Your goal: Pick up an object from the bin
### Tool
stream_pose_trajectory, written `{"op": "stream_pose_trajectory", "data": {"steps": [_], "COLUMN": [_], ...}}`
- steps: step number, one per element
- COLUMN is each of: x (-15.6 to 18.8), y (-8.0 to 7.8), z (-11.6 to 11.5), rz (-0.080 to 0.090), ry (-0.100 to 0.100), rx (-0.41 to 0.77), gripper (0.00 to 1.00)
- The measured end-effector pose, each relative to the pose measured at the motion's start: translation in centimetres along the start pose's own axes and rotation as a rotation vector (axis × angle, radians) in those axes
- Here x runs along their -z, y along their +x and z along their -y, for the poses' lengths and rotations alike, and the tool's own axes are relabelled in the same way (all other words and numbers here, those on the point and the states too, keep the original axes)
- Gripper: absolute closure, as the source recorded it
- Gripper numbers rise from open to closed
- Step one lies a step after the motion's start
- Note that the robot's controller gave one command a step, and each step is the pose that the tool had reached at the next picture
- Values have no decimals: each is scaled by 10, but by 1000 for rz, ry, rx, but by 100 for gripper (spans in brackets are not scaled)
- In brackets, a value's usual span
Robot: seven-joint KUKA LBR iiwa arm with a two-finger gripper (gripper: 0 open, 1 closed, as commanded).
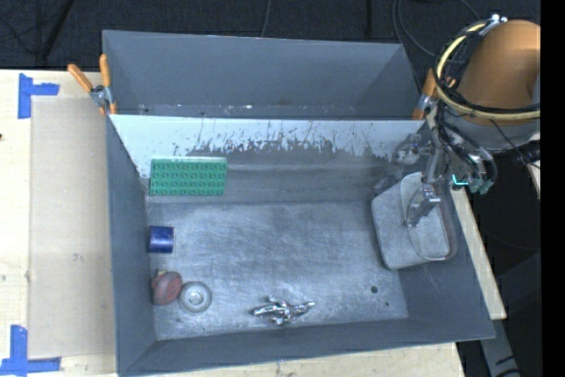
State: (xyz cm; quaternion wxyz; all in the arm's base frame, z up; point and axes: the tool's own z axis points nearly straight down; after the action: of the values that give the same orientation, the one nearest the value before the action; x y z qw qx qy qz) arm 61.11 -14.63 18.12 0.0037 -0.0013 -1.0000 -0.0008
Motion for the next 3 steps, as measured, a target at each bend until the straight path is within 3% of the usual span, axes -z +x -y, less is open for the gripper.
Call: {"op": "stream_pose_trajectory", "data": {"steps": [1, 2, 3], "x": [-62, -81, -109], "y": [63, 77, 130], "z": [-78, -270, -220], "rz": [-5, 6, 30], "ry": [-4, -2, 0], "rx": [11, 141, 287], "gripper": [0, 0, 0]}}
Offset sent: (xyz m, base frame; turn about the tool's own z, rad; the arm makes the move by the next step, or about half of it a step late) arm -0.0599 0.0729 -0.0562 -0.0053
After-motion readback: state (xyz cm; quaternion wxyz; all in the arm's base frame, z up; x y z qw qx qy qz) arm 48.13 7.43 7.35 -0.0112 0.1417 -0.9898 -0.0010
